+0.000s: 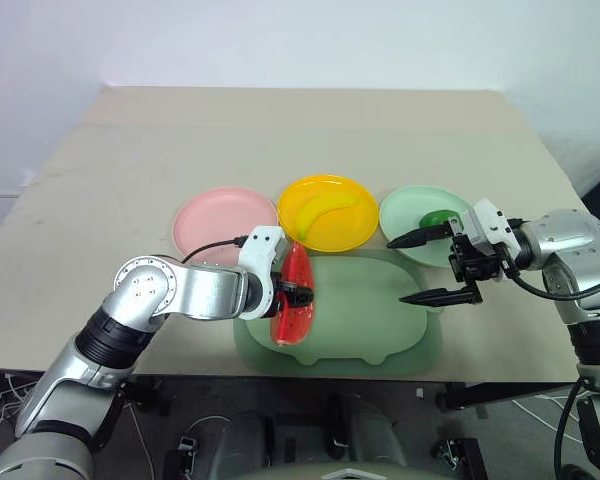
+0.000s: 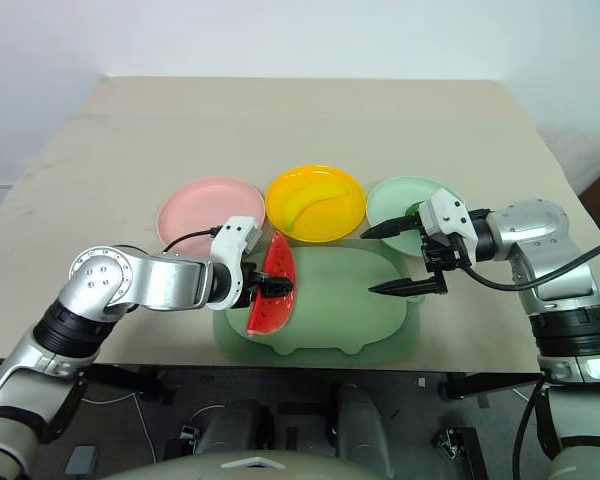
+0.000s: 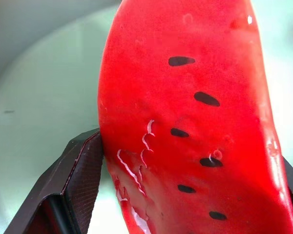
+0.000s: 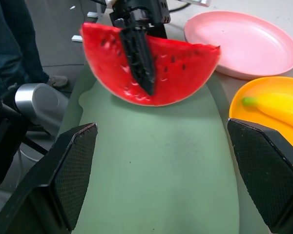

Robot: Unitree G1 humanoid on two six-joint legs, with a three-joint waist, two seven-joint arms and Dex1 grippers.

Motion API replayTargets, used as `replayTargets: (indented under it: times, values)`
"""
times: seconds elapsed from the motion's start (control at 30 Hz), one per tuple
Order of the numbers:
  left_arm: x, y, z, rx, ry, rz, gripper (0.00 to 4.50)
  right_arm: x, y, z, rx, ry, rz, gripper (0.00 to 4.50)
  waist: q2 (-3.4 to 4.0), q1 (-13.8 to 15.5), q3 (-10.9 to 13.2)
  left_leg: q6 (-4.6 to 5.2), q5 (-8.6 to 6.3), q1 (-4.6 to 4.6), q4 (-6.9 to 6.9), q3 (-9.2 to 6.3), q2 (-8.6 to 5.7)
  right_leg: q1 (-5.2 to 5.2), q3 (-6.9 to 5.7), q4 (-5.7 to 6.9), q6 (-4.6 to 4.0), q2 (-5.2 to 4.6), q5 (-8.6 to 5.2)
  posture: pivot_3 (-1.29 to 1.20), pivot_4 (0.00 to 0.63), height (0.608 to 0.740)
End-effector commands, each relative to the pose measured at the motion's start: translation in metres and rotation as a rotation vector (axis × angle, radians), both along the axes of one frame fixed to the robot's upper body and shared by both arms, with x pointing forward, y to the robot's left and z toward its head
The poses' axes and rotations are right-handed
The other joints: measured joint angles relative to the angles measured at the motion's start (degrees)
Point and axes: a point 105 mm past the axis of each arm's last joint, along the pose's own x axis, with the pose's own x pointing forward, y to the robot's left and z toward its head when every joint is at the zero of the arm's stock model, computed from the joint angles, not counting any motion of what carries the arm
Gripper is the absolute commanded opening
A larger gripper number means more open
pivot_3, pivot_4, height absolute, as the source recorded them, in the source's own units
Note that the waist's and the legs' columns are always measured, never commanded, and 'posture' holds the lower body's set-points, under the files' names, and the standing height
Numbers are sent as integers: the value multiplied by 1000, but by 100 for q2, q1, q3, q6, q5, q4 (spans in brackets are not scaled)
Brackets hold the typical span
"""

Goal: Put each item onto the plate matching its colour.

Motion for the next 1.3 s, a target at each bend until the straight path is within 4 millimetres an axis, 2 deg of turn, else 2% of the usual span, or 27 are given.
replayTargets:
  times: [0.03,0.13,0.23,0.3,0.4,0.57,0.7,0.87,1.0,1.17,1.3]
  values:
    - [4,0,29,-44,-64,-94,3505,3,0,12,2,-51,5,4500,-7,-2,6,0,0,-1,0,-1,0,-1,0,0,0,1,0,0,150,736]
    - [13,4,49,-77,-90,-126,3505,4,0,12,0,-51,6,4500,-7,-1,7,0,0,-2,-1,0,1,-1,0,-1,1,2,-1,0,150,736]
    - [20,7,83,-150,-121,-194,3505,4,1,12,0,-50,10,4500,-10,-5,17,0,0,-1,0,-2,1,-7,-5,-4,2,3,-2,0,150,736]
    - [23,7,95,-205,-105,-220,3505,5,1,12,0,-51,10,4500,-9,-5,18,0,0,-1,0,-2,0,-8,-10,-5,4,3,-3,0,150,736]
    - [39,22,121,-185,-213,-181,3505,7,3,14,9,-54,10,4500,-10,-17,26,1,-1,0,-1,-3,1,-13,-12,-8,7,2,-3,0,150,736]
    - [72,56,121,-155,-310,-26,3505,9,5,16,35,-47,2,4500,-3,-36,31,0,-1,-2,-6,-1,2,-18,-12,-7,7,4,-4,0,150,736]
    - [105,106,101,-90,-375,168,3505,10,6,16,38,-47,1,4500,-1,-41,34,0,-1,-1,-6,1,2,-22,-14,-7,8,4,-4,0,150,736]
    - [130,148,81,-43,-452,329,3505,9,6,17,41,-46,2,4500,-8,-25,45,1,-1,-8,-5,3,3,-35,-15,-9,8,2,-3,0,150,736]
    - [133,153,68,-70,-441,323,3505,9,7,18,46,-44,5,4500,-18,0,53,5,-3,-26,-2,2,3,-49,-19,-7,8,-3,-2,0,150,736]
    - [131,142,60,-111,-426,258,3505,9,8,18,50,-44,7,4500,-19,-5,52,10,-5,-102,14,2,2,-122,-22,4,9,-8,2,0,150,736]
    - [129,136,56,-111,-413,213,3505,8,10,17,54,-44,9,4500,-19,-19,53,10,-5,-105,11,4,3,-128,-28,5,8,-7,3,0,150,736]
